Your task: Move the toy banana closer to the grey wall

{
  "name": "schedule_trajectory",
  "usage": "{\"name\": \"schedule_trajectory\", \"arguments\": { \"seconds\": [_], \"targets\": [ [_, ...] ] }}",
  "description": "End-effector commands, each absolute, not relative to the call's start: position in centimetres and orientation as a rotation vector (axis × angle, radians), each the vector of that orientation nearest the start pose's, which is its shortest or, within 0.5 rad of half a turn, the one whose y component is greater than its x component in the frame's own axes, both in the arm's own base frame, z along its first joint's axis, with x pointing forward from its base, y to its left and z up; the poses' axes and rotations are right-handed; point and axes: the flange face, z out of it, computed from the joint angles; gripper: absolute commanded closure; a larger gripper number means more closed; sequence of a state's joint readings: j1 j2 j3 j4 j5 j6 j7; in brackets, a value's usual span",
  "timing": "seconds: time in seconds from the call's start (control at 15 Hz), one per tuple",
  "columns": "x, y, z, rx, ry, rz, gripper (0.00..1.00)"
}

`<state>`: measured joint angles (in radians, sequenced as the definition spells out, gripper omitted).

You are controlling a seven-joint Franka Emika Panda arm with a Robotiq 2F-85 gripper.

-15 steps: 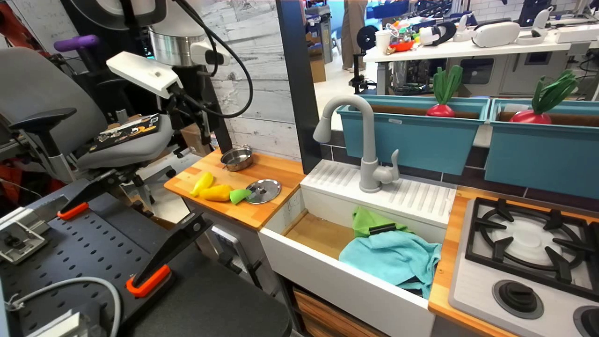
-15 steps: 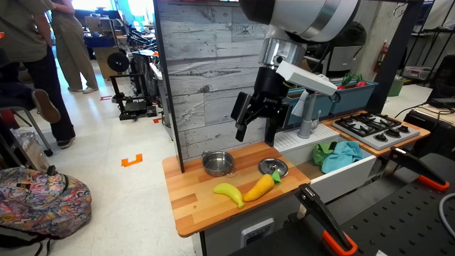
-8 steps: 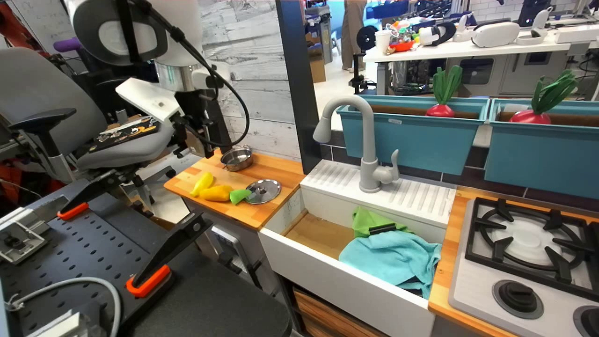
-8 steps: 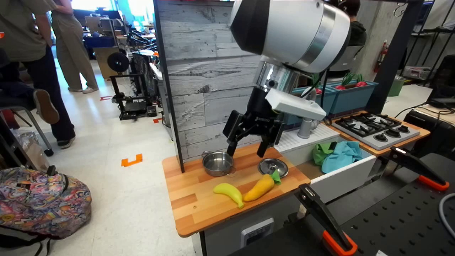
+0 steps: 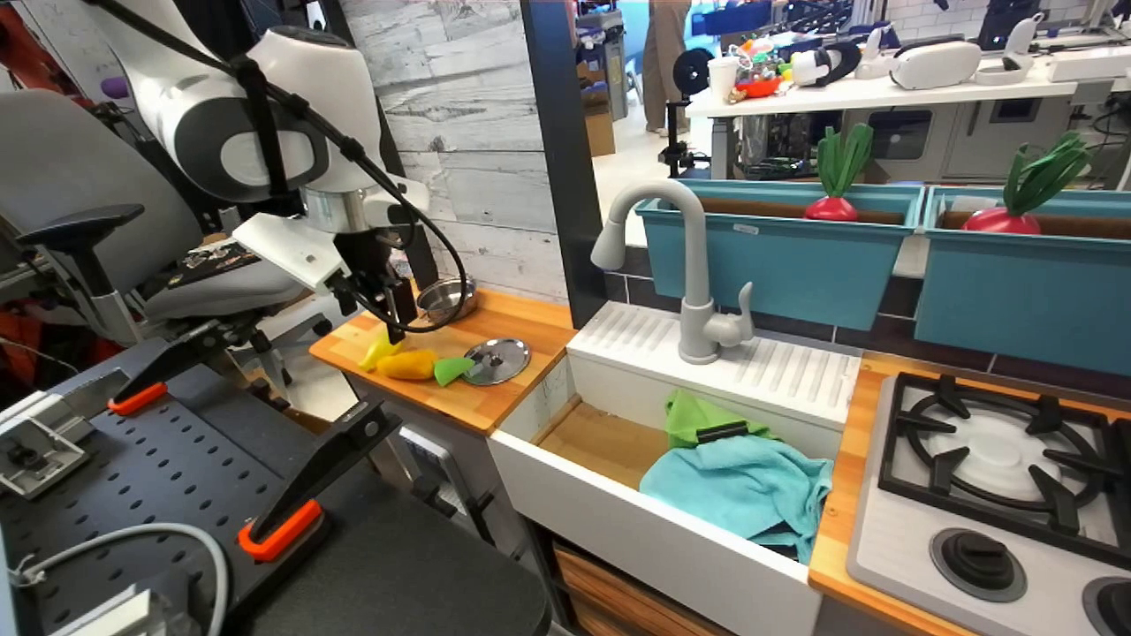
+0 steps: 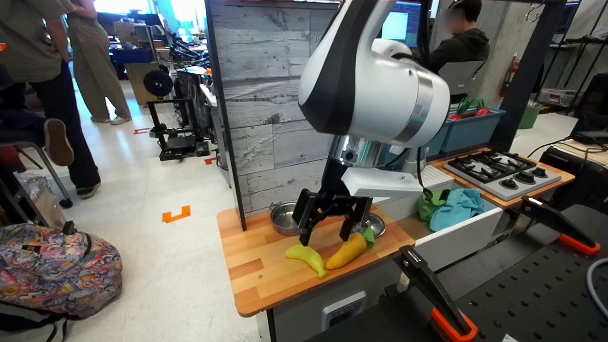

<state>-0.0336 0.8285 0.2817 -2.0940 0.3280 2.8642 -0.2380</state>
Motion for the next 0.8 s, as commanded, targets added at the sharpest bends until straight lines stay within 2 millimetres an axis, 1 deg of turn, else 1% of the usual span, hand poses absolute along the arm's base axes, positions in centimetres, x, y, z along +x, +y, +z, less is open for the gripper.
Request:
{"name": "schedule_trajectory", "arguments": {
  "seconds": [0.0,0.07,0.2,0.33,0.4,0.47,0.53,0.67,0.73],
  "targets": [
    [53.2,14.7,1.2,-2.885,-0.13,0.067,0.0],
    [53.3,15.2,0.9,-2.888,-0.132,0.074,0.0],
    [53.6,16.0,0.4,-2.896,-0.138,0.08,0.26],
    [54.1,16.5,0.0,-2.905,-0.132,0.08,0.42],
    [54.3,16.7,-0.2,-2.91,-0.131,0.078,0.51],
    [54.5,16.7,-0.3,-2.915,-0.128,0.072,0.58],
    [54.8,16.7,-0.5,-2.921,-0.131,0.069,0.66],
    [55.2,16.7,-0.7,-2.929,-0.123,0.064,0.8],
    [55.3,16.6,-0.8,-2.933,-0.118,0.064,0.88]
  ]
}}
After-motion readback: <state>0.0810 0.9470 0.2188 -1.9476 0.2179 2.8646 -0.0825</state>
